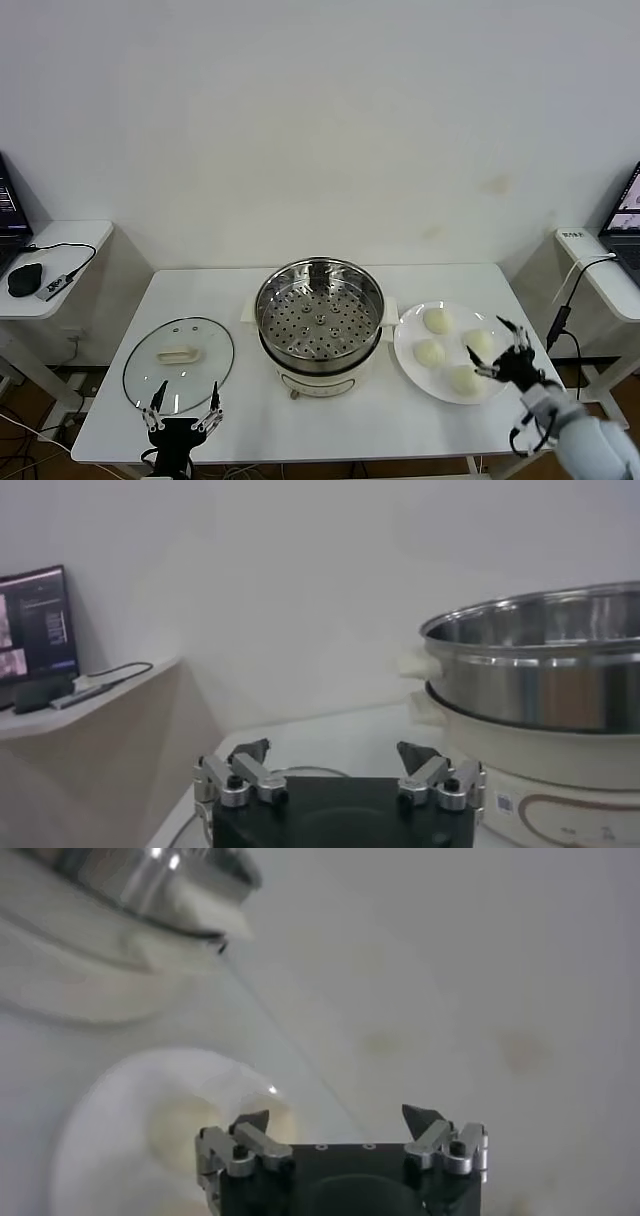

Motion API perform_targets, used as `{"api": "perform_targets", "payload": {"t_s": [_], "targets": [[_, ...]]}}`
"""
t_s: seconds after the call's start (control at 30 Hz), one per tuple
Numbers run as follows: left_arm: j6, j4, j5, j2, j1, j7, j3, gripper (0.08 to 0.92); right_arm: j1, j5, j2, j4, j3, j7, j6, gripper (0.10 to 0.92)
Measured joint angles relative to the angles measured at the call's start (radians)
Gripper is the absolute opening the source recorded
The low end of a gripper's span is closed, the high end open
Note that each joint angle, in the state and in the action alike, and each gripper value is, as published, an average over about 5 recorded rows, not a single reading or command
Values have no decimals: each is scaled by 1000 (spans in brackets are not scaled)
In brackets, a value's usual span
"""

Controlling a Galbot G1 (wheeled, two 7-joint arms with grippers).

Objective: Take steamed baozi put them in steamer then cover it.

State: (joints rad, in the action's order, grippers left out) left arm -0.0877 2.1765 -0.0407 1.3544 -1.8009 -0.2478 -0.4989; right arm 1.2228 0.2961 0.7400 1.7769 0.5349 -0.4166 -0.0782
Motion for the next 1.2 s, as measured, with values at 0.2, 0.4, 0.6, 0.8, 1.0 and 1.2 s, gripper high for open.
{"api": "perform_targets", "payload": {"t_s": [0.2,0.4,0.6,0.8,1.0,1.2], "targets": [[-10,-1,-32,1,0,8,-13,823,-314,10,-115,-129,-261,-142,11,823],[-17,-1,-50,2,-4,11,-24,823,-653,-20,-164,-250,-586,-303,18,823],[-22,4,-59,3,-1,15,-39,823,-912,-46,-161,-361,-863,-419,18,823],[-24,7,-64,3,1,20,-56,823,-1042,-51,-112,-470,-1046,-473,14,823],[-25,6,-65,1,0,25,-77,823,-1105,-46,-48,-569,-1147,-494,13,823],[-25,1,-66,0,3,28,-90,823,-1133,-32,24,-660,-1198,-497,8,823]]}}
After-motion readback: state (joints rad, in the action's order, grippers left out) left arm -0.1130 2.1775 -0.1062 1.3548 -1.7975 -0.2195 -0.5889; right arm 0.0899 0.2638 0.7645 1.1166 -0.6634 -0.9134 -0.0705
